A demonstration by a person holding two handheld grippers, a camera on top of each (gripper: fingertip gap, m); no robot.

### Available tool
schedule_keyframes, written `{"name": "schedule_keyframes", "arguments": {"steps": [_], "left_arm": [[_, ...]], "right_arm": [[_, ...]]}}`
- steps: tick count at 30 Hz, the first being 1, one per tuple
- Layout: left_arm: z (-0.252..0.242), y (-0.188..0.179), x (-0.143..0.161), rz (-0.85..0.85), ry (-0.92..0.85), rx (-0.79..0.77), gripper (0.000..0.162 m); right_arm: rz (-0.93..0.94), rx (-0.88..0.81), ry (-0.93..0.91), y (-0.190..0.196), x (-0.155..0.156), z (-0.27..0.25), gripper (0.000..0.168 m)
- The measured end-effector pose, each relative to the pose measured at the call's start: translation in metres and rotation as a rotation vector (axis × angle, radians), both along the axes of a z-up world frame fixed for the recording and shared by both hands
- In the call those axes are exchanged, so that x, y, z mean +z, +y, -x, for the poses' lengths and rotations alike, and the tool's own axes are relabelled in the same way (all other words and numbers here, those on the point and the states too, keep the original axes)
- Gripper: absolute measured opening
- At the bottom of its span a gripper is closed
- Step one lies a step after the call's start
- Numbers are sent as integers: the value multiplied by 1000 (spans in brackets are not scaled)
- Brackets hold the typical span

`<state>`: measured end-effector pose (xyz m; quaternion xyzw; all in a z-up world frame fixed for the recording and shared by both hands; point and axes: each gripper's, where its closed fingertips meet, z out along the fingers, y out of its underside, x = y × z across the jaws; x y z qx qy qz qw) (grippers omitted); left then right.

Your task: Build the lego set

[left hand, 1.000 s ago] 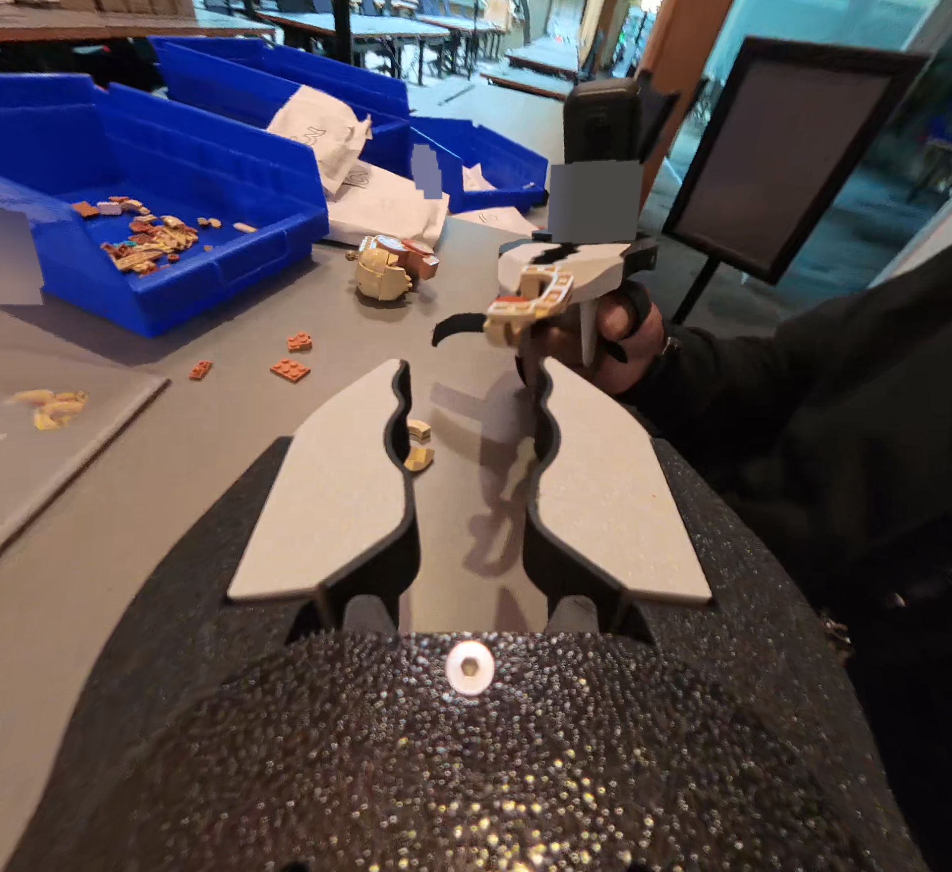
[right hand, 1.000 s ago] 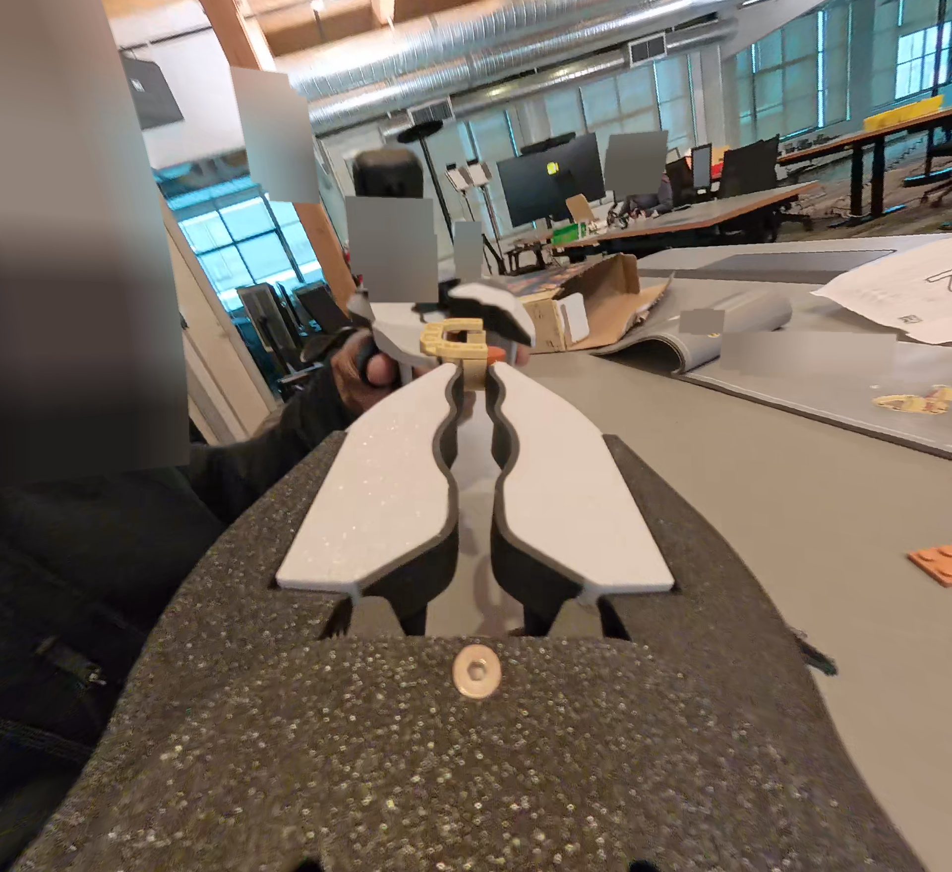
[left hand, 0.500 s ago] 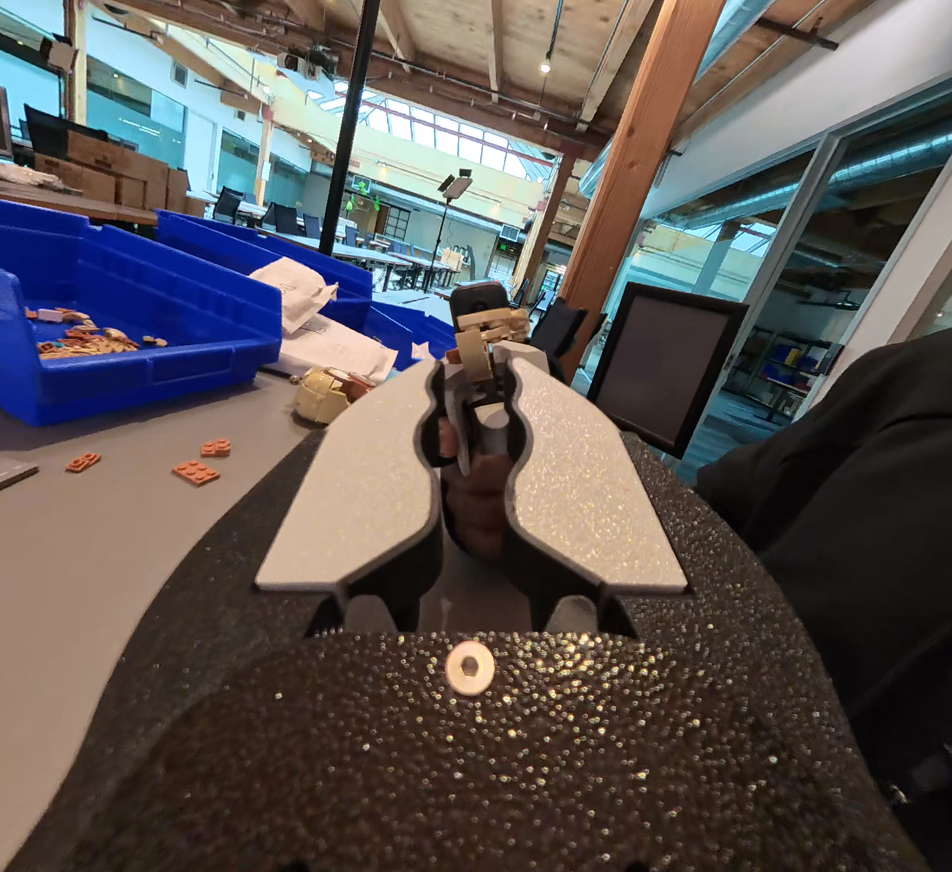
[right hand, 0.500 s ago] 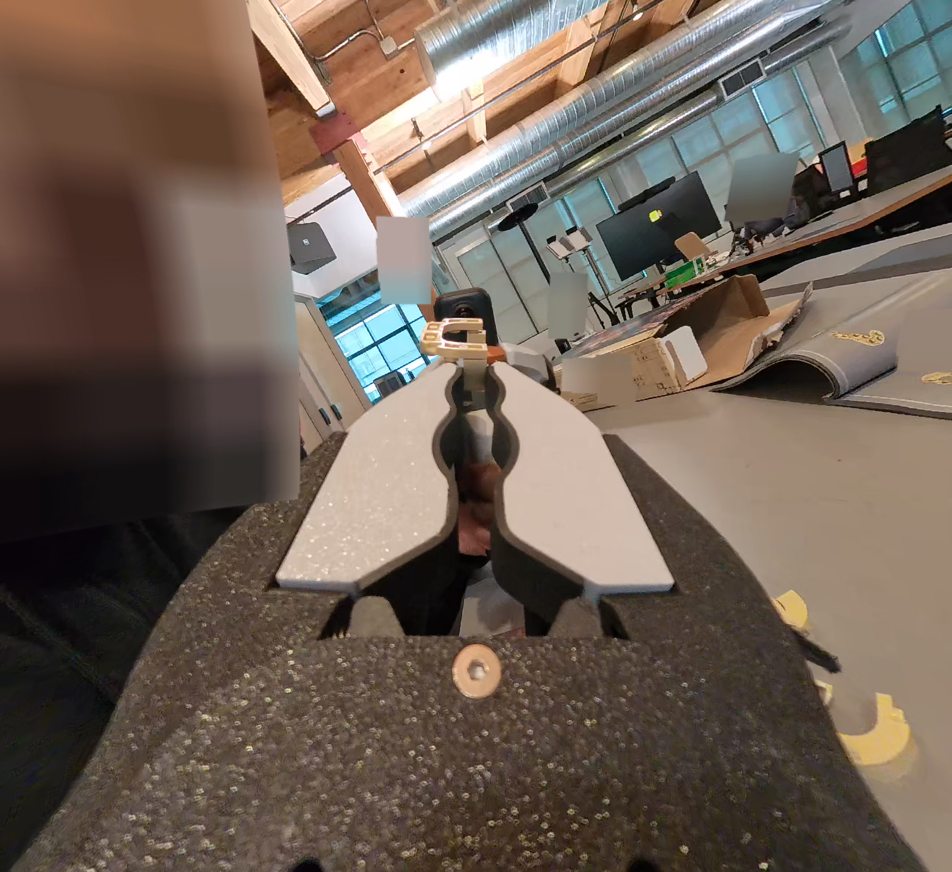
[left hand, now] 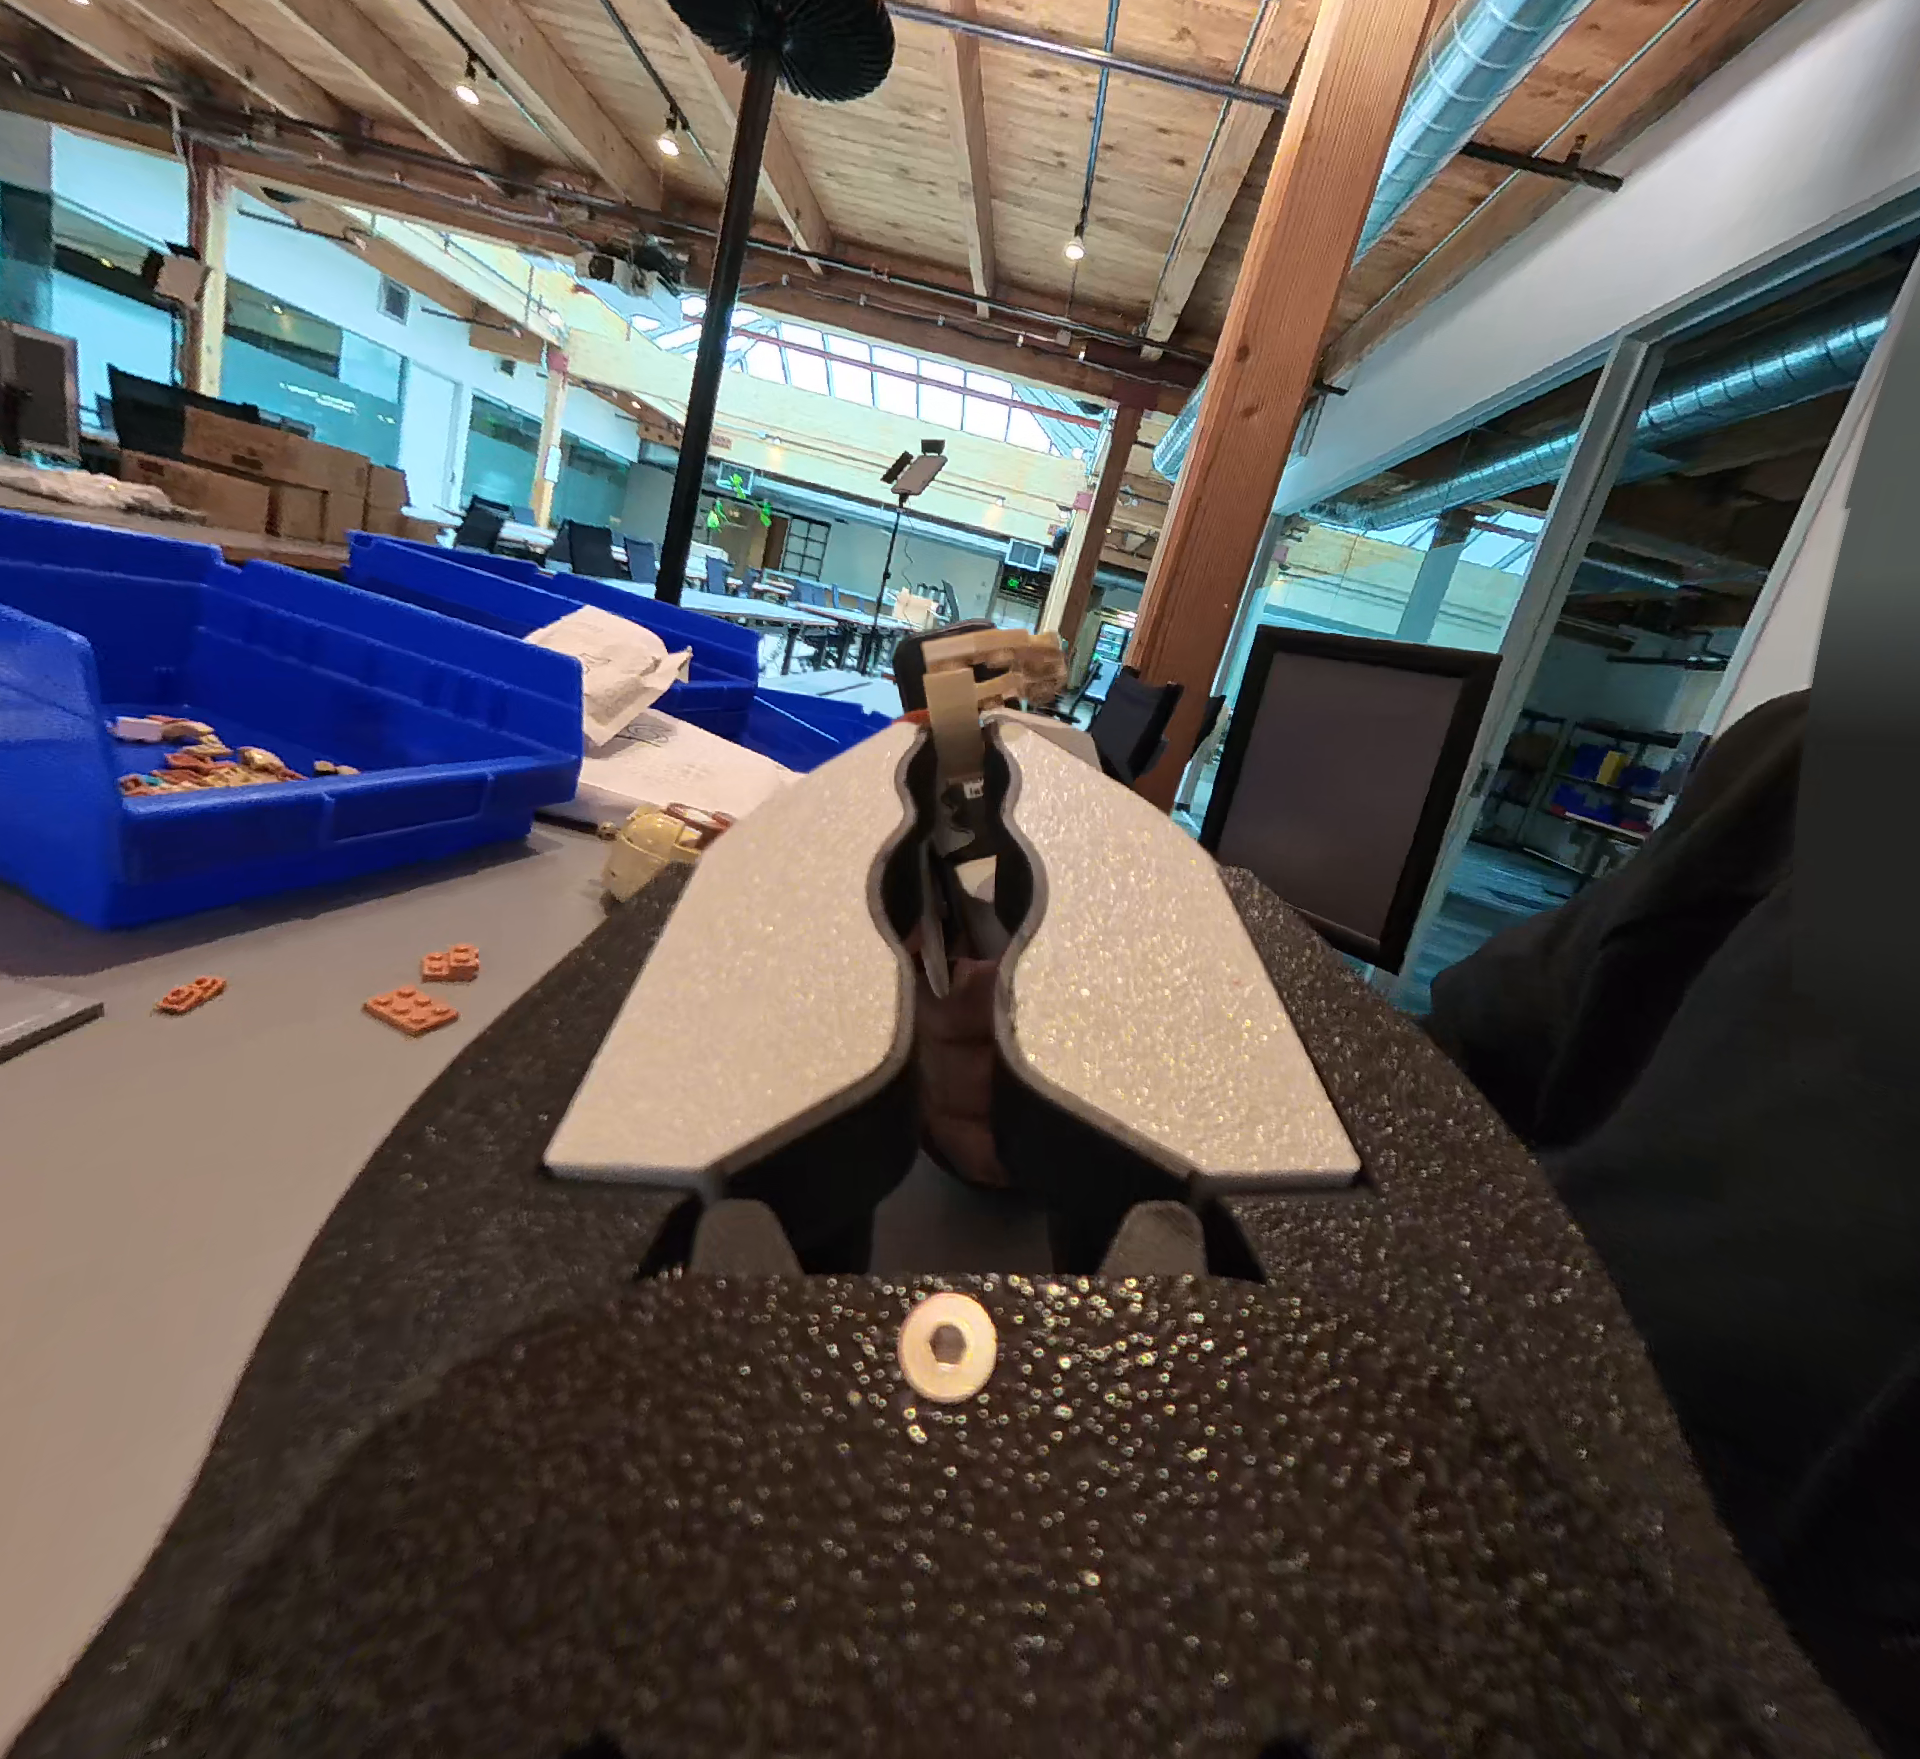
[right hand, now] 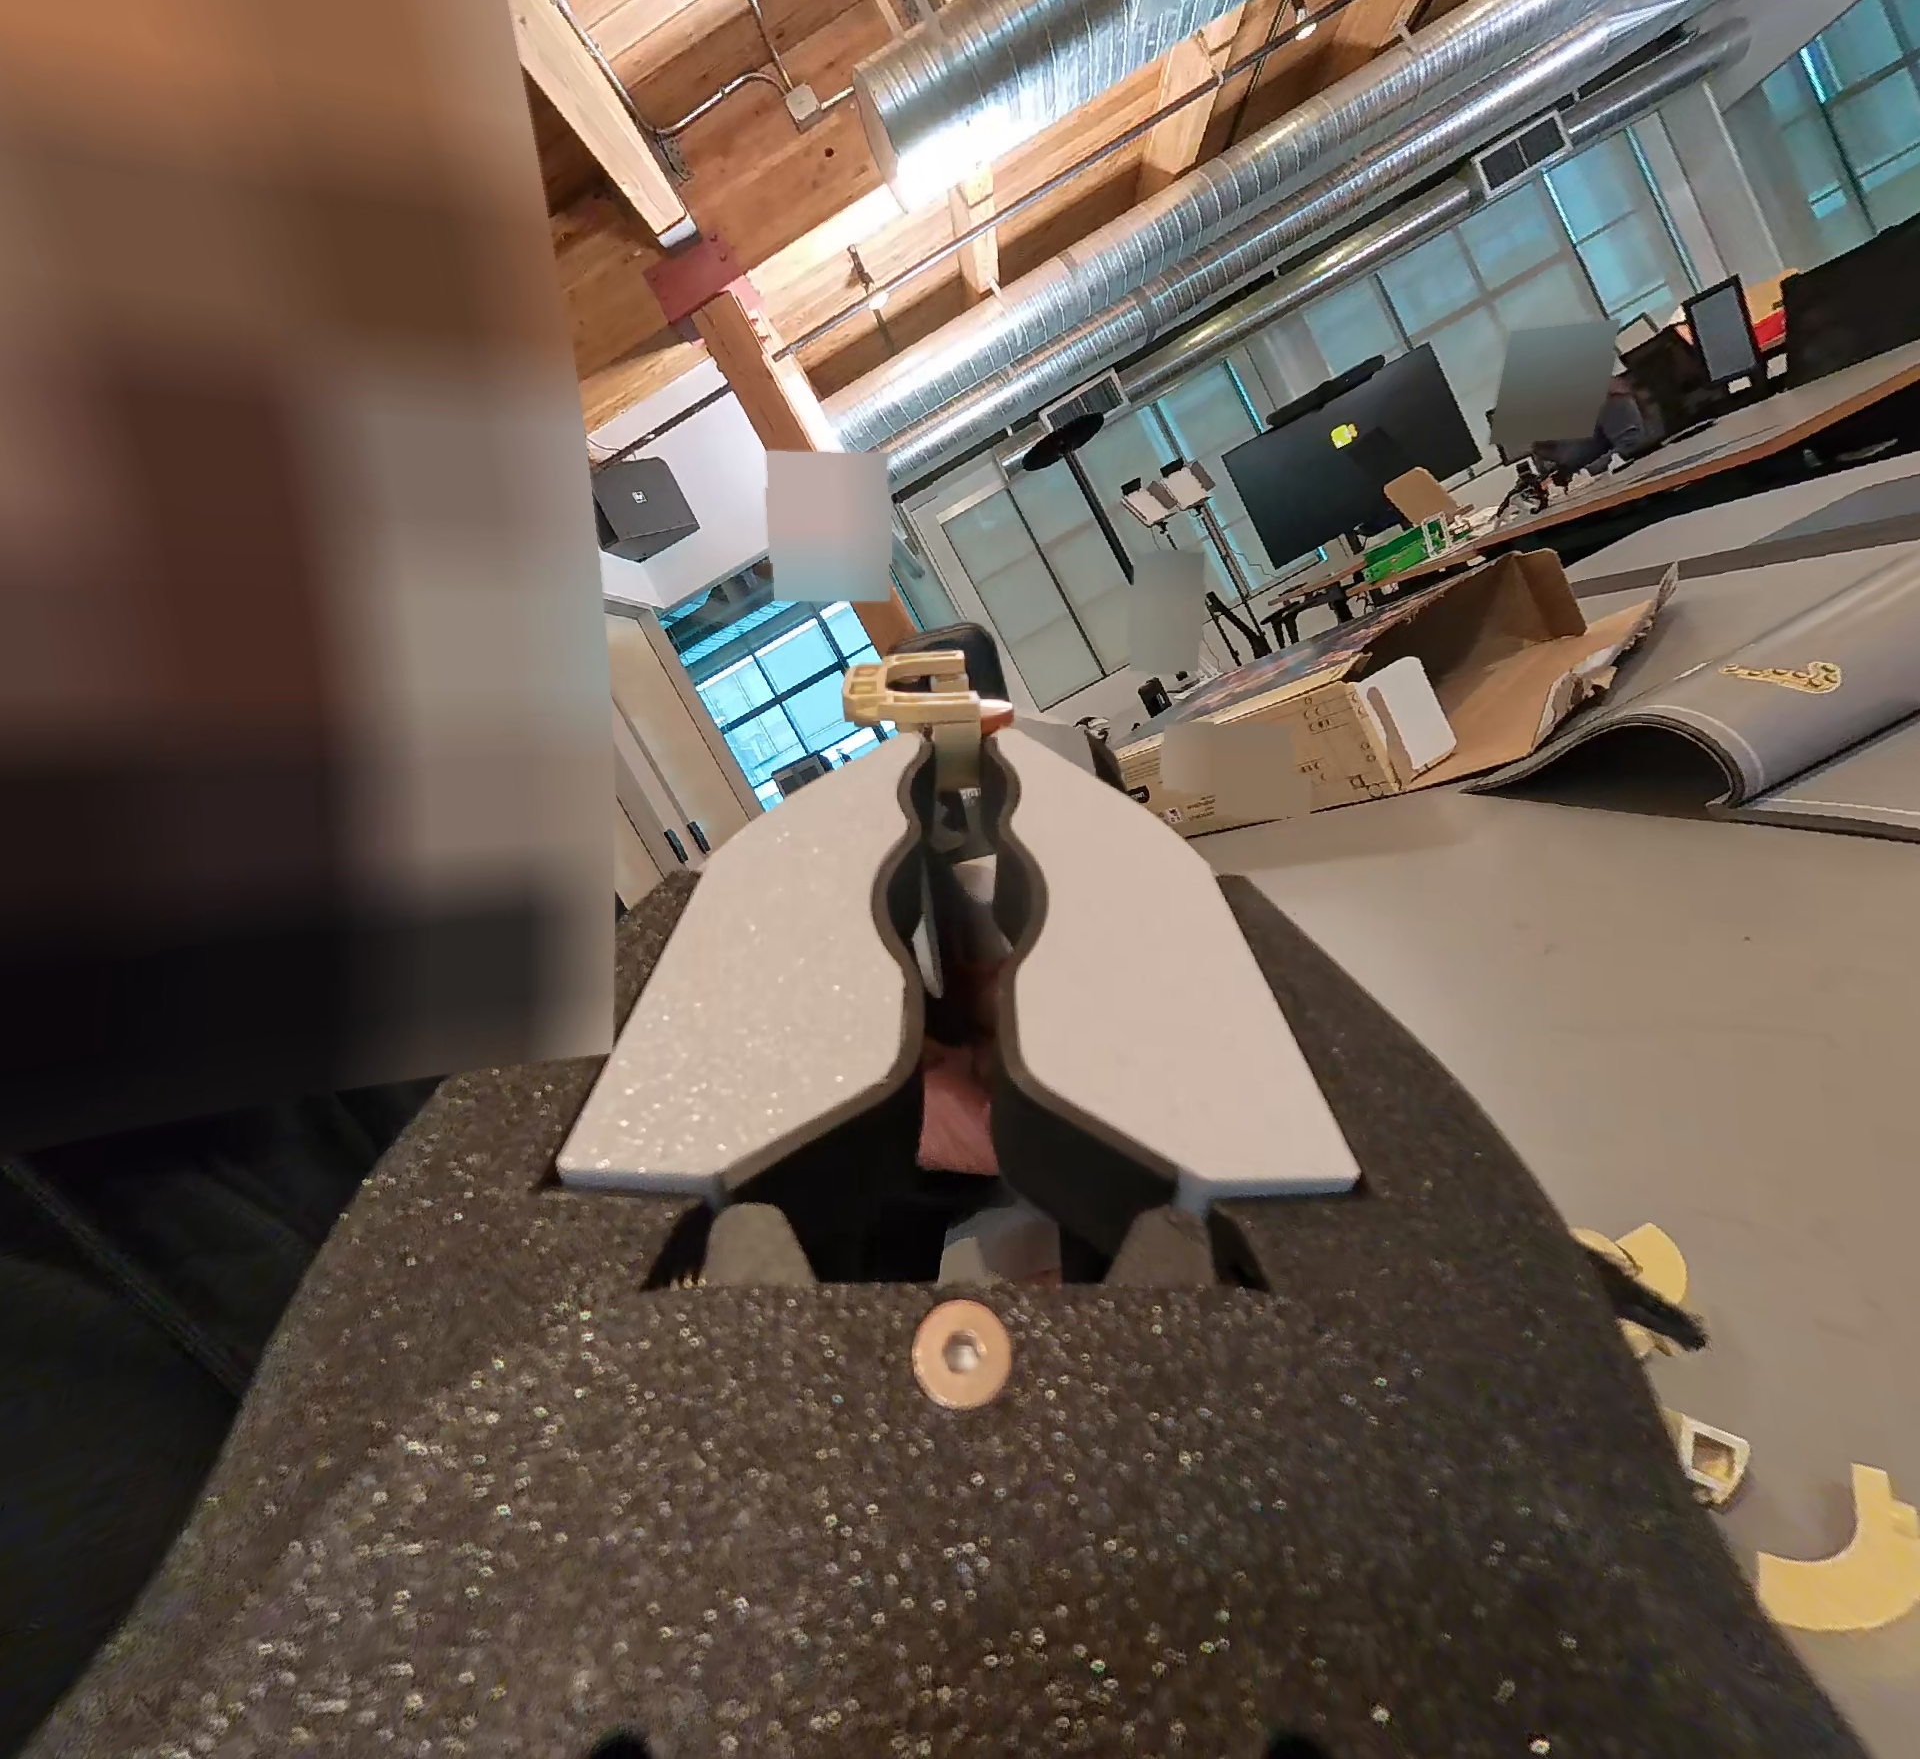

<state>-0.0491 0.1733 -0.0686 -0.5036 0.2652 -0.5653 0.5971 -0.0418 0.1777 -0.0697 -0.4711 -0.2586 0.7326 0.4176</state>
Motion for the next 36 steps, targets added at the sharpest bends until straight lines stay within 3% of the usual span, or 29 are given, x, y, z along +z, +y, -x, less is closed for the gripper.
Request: {"name": "schedule_keyframes", "arguments": {"steps": [12, 19, 23, 26, 31, 36], "left_arm": [[0, 6, -3, -46, -24, 90, 7], [13, 15, -4, -26, -28, 191, 7], [24, 29, -17, -110, 193, 422, 8], [22, 35, -29, -163, 379, 553, 7], [15, 37, -42, -195, 521, 620, 7], [12, 38, -48, -197, 578, 624, 7]], "right_arm": [[41, -36, -44, 7, -7, 1, 12], [36, -70, -188, 8, -22, 1, 19], [-223, -273, -456, 11, -36, -15, 19], [-481, -364, -597, 4, -24, -13, 17], [-701, -410, -796, 6, -22, 4, 15], [-767, -410, -871, 15, -28, 13, 12]]}}
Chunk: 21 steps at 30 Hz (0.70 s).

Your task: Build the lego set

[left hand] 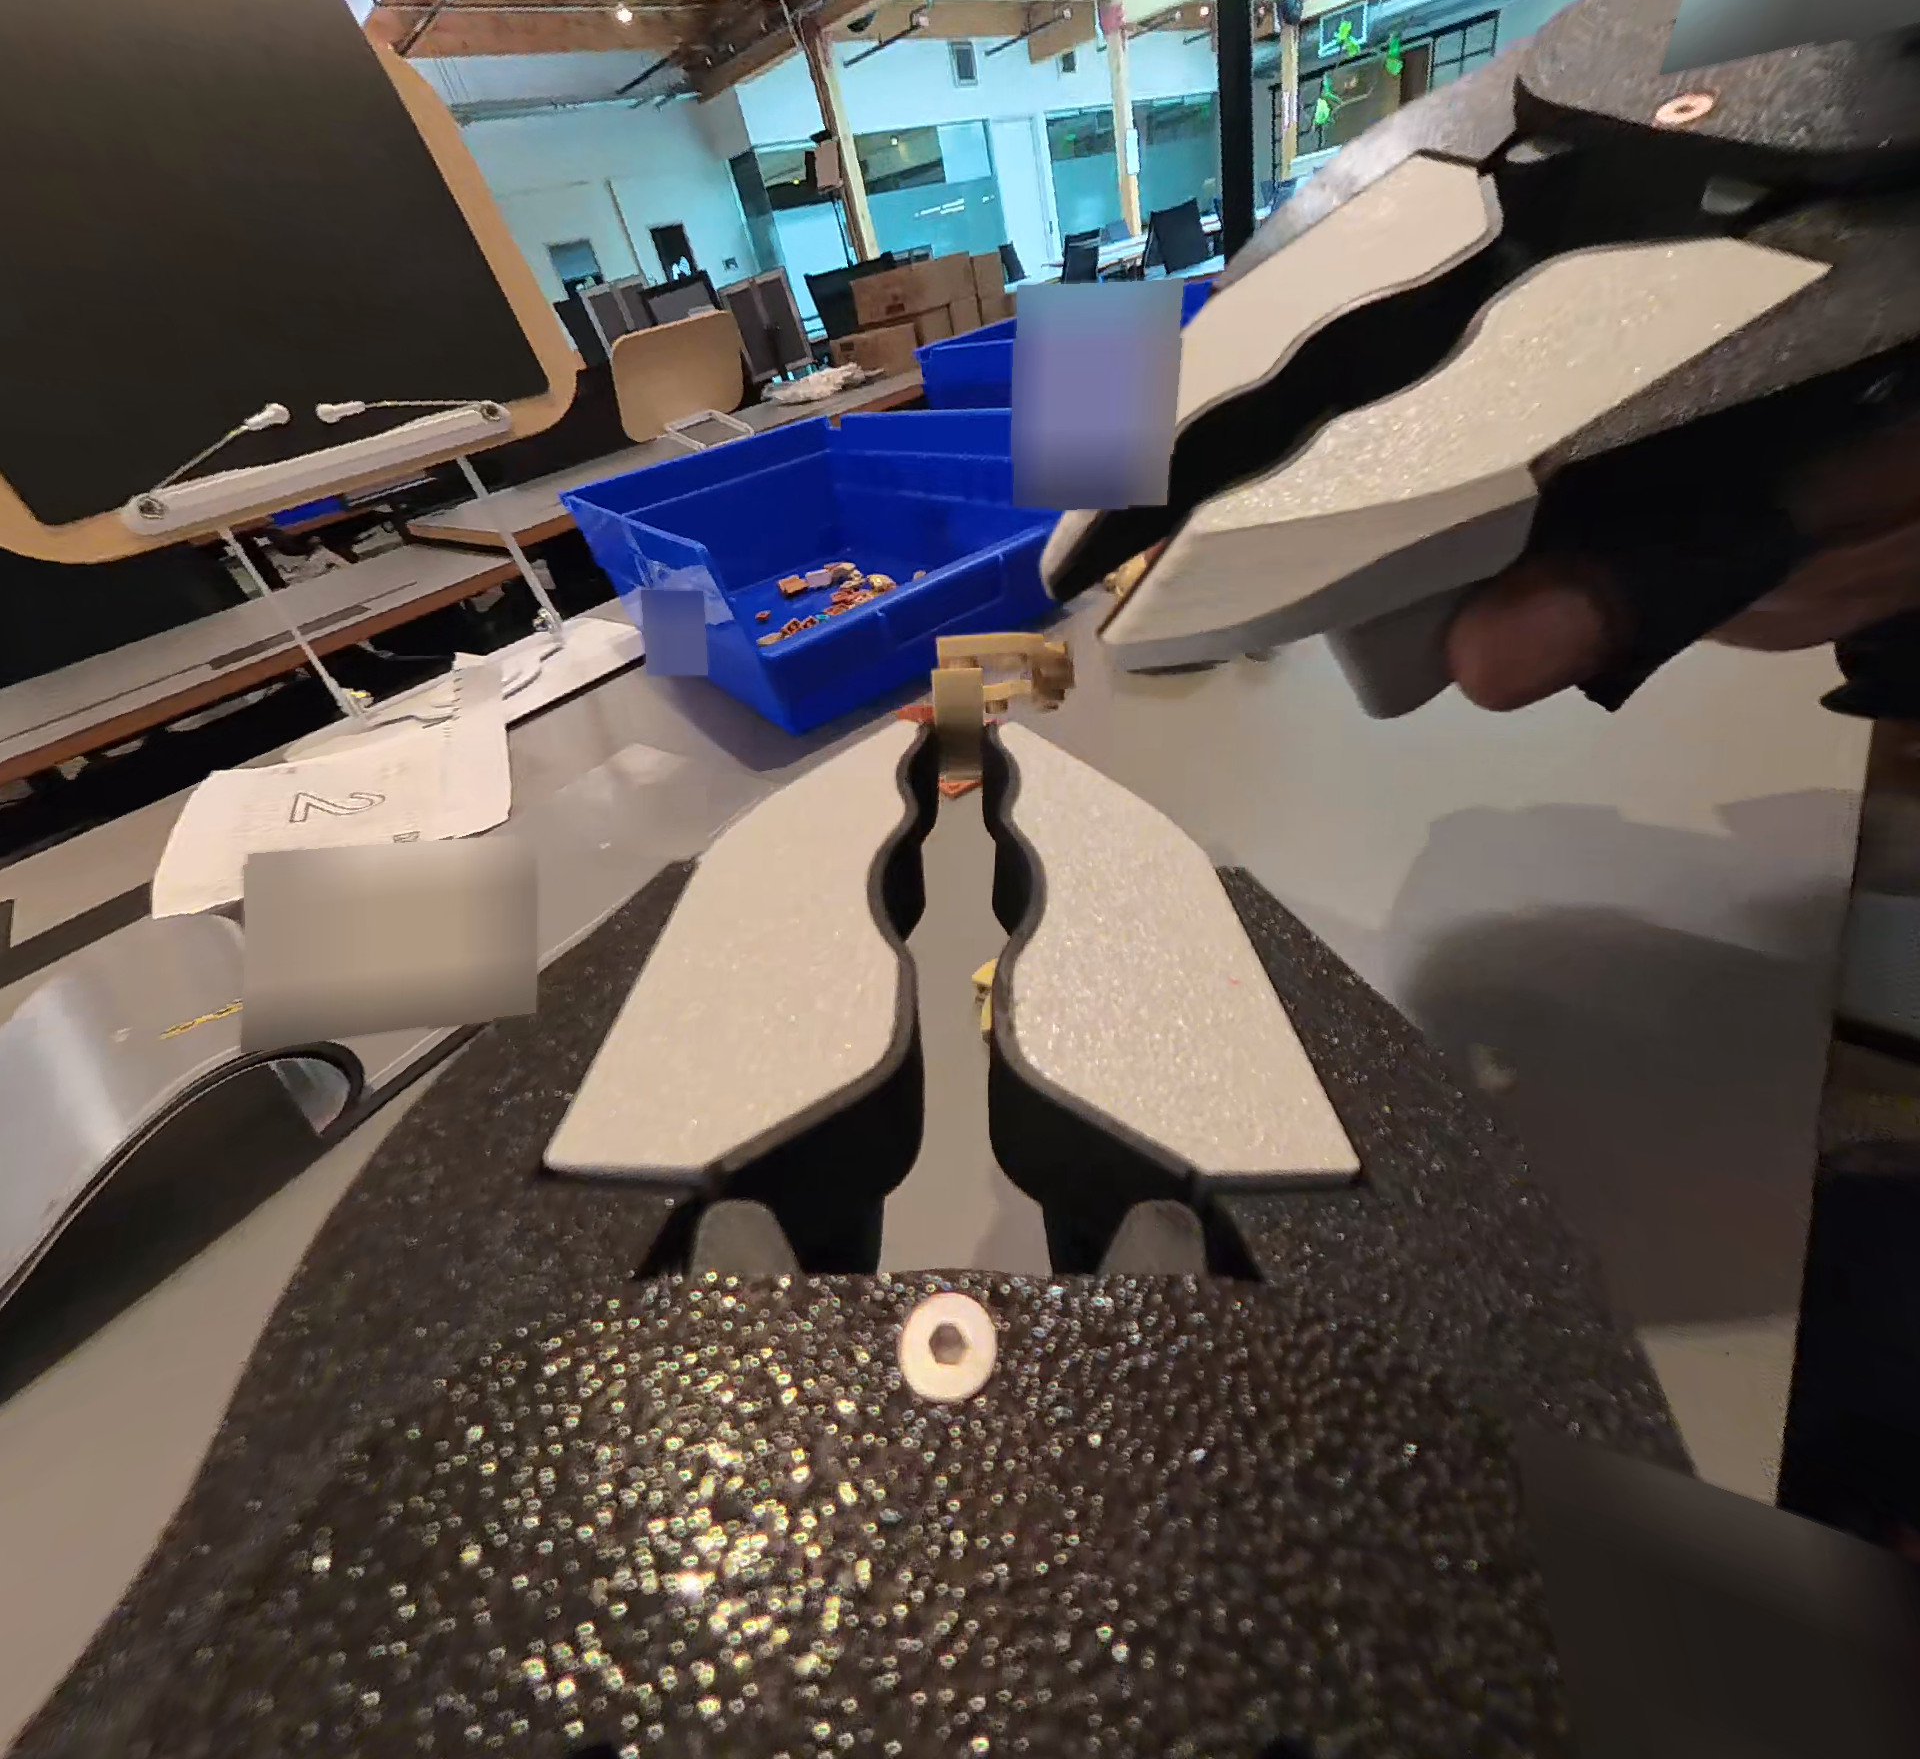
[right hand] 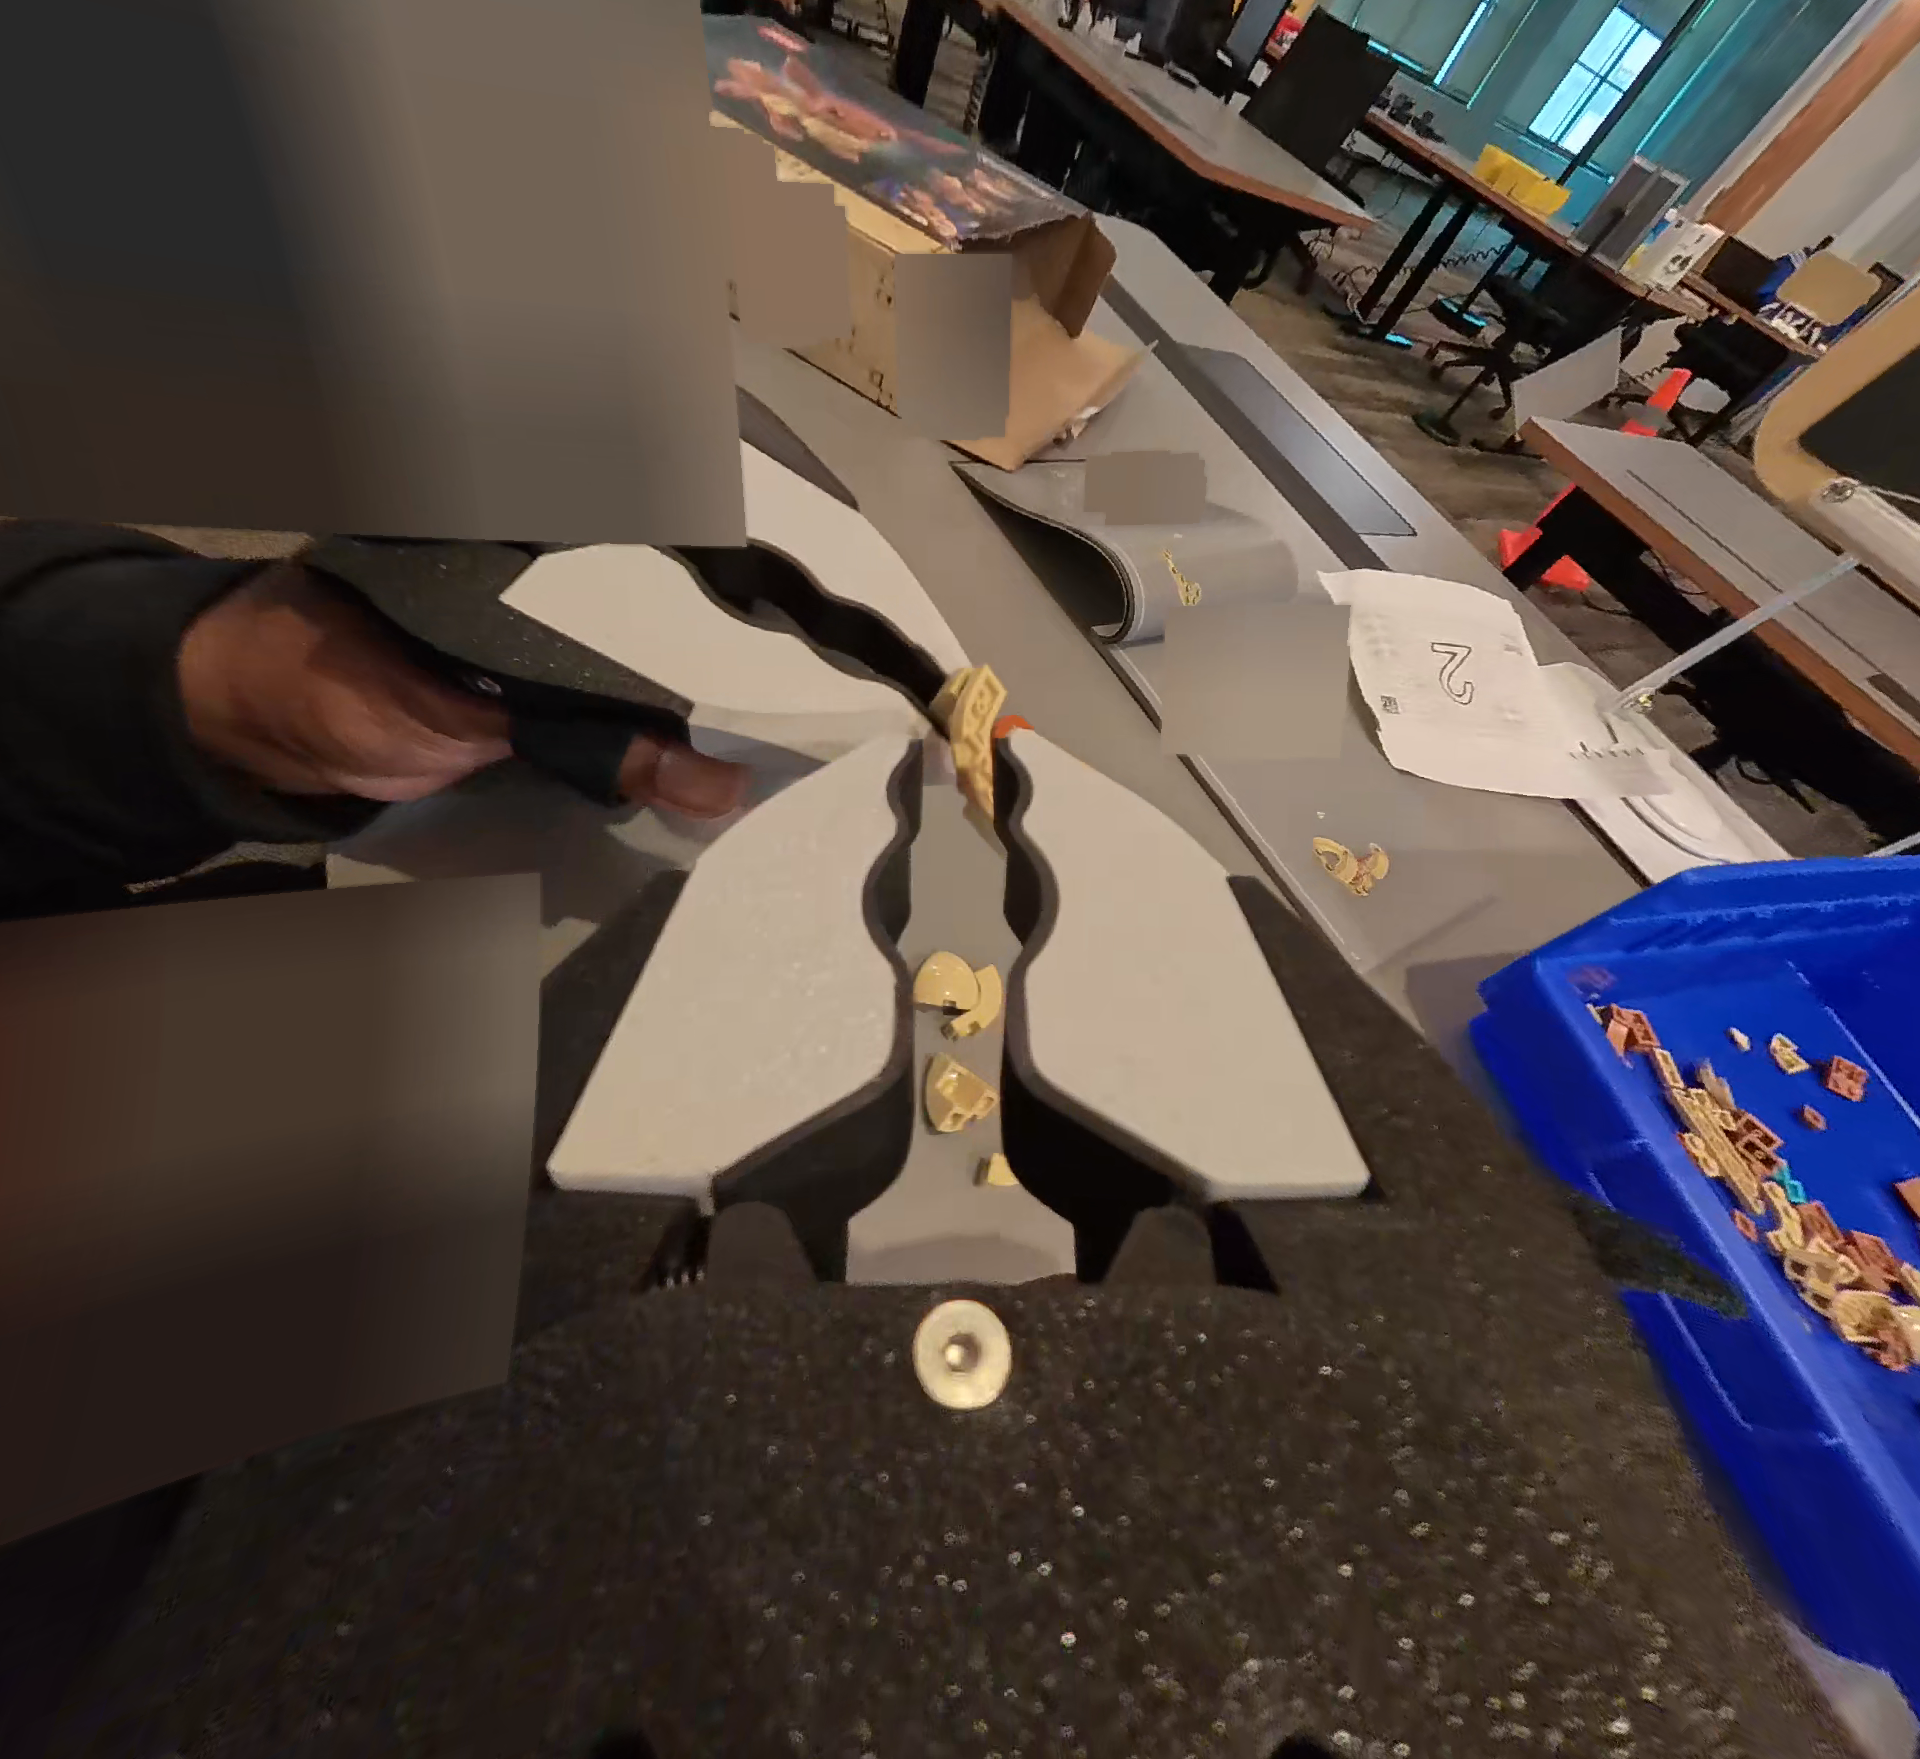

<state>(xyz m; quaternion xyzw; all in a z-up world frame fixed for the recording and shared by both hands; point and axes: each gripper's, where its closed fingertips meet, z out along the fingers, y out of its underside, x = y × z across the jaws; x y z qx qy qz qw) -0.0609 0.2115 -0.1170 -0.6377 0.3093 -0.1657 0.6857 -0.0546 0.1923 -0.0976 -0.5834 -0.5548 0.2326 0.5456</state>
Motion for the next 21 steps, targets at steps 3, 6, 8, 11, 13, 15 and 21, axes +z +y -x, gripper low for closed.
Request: {"name": "schedule_keyframes", "arguments": {"steps": [3, 6, 8, 11, 13, 15, 21], "left_arm": [[-1, 1, -2, 14, 9, -5, 7], [-2, 2, -4, 30, 11, -13, 7], [-2, 2, -4, 40, 3, -19, 7], [-1, 3, -3, 47, -7, -21, 7], [-1, 3, -4, 52, -10, -22, 7], [-1, 3, -4, 57, -10, -25, 7], [-3, 3, -6, 63, 9, -25, 8]], "right_arm": [[-22, -13, -54, 5, -4, 2, 12], [-43, -23, -102, 8, -9, 5, 12], [-58, -30, -115, 10, -9, 6, 9], [-68, -40, -119, 11, -9, 8, 7], [-69, -49, -121, 11, -9, 9, 7], [-76, -57, -125, 12, -10, 9, 7], [-99, -71, -158, 12, -12, 7, 6]]}}
